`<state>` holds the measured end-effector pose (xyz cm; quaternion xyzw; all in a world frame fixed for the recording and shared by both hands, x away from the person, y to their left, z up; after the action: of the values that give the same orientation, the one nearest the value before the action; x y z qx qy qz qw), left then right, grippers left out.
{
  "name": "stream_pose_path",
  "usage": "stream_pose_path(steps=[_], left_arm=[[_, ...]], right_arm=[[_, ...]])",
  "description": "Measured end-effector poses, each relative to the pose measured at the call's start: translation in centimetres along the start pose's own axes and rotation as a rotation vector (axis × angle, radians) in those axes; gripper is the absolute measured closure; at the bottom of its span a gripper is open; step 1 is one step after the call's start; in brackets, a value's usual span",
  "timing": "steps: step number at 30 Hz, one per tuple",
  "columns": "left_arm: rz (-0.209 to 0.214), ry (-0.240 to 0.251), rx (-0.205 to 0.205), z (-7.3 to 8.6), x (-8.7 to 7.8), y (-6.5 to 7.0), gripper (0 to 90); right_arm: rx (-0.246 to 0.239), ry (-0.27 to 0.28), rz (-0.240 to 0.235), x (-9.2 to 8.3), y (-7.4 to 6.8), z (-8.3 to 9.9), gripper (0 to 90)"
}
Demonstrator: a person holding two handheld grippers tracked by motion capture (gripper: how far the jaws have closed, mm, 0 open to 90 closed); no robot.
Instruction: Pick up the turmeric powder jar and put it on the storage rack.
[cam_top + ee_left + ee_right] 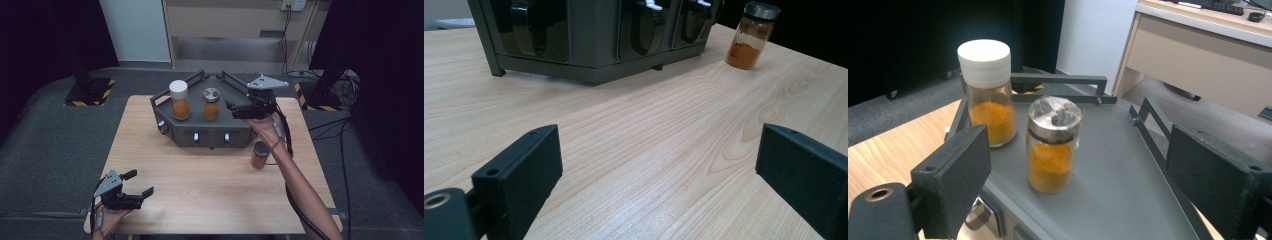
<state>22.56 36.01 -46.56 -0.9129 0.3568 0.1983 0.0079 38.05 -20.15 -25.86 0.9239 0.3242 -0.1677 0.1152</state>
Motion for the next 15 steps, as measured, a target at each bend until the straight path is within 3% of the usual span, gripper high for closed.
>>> stream_pose_path(steps=[15], left_arm=[[0.002,-0.003,0.0,0.0,0.0,0.0,3.8]], right_arm=[[0.007,0.009,-0.019,-4.2,0.2,3.9,10.9]])
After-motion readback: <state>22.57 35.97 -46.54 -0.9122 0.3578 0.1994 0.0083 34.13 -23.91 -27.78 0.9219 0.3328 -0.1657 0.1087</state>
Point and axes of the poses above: each handheld gripper's, and its own axes: x roughly forward along the jaws, z roughly out of its underside, y roughly to its right, the point moved 3 cm from there along x, roughly forward along the jaws, and after that the axes turned 2 degrees about -y, right-handed, at the moved point
